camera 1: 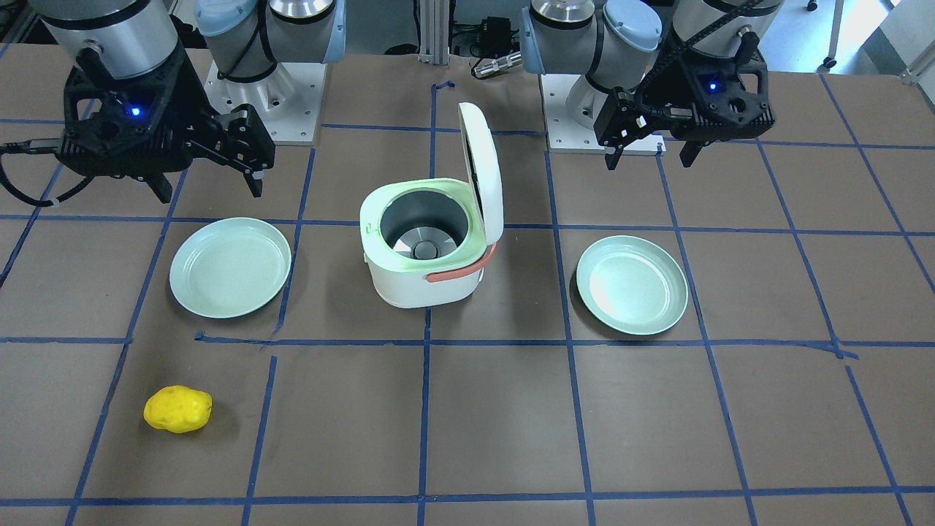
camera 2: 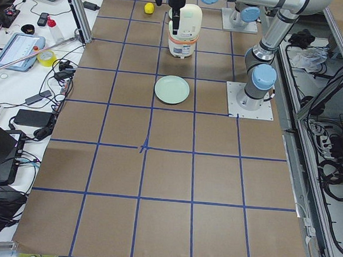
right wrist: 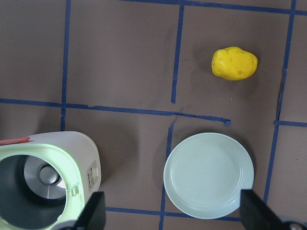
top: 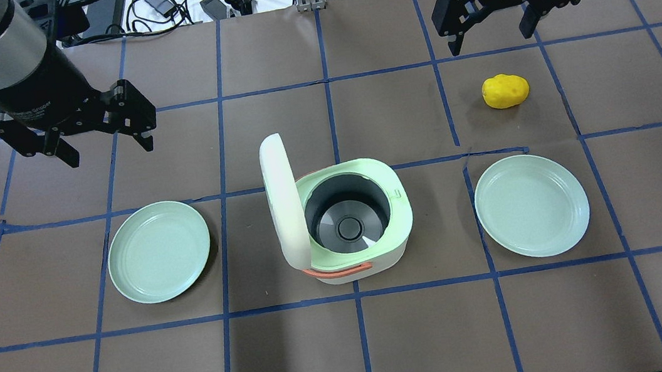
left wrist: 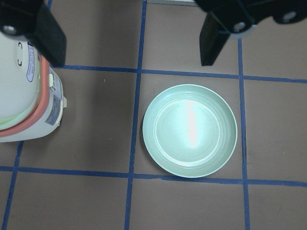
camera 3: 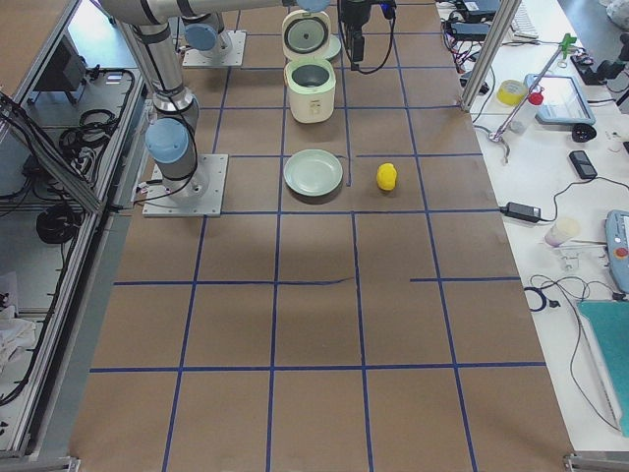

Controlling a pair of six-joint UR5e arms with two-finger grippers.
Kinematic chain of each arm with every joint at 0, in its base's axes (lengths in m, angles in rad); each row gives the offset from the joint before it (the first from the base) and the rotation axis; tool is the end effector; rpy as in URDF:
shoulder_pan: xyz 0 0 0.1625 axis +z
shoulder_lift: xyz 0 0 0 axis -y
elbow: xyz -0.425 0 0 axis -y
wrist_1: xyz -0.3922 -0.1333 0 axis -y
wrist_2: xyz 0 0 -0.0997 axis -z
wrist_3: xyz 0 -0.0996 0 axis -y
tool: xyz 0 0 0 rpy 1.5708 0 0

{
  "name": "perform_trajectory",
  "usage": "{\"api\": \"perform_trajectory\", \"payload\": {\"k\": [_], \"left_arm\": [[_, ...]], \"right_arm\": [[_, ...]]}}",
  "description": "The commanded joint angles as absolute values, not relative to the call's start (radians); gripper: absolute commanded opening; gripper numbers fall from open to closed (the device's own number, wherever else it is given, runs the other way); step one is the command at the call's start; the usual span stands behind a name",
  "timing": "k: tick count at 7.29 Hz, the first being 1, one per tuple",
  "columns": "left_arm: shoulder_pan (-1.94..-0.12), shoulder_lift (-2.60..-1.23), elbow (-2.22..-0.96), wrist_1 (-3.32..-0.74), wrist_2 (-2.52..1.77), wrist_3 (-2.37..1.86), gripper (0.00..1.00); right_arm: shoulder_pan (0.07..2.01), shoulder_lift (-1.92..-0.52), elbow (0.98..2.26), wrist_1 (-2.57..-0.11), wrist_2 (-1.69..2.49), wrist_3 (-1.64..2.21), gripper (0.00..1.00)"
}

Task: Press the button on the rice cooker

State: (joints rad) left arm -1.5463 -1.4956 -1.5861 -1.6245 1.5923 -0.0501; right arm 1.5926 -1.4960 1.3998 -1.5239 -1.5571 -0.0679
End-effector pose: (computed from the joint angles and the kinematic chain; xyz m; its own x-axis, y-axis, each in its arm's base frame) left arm -0.1199 -0.4630 0.5108 -0.9970 -0.0747 -0.0212 -0.0745 0.9972 -0.0073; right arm 0.1461 -0.5236 0.5294 -0.9959 -0.0902 -0.0103 -0.0895 0.9947 -0.0501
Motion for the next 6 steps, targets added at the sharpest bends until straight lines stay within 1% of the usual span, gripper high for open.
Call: {"api": "perform_trajectory", "payload": {"k": [1,3,6], "left_arm": [[-1.546,-1.496,-1.586,-1.624,1.592,-0.049,1.0],[-1.546,-1.496,-1.586,-1.624,1.592,-0.049,1.0],[-1.546,-1.496,-1.586,-1.624,1.592,-0.051,1.0]], "right_arm": [[1.589,-1.497,1.401,-1.551,-1.551,-0.061,1.0],[1.589,-1.496,1.401,-1.598,-1.557,-0.011,1.0],[1.589,-1.496,1.402,-1.598,-1.565,0.037,1.0]]}}
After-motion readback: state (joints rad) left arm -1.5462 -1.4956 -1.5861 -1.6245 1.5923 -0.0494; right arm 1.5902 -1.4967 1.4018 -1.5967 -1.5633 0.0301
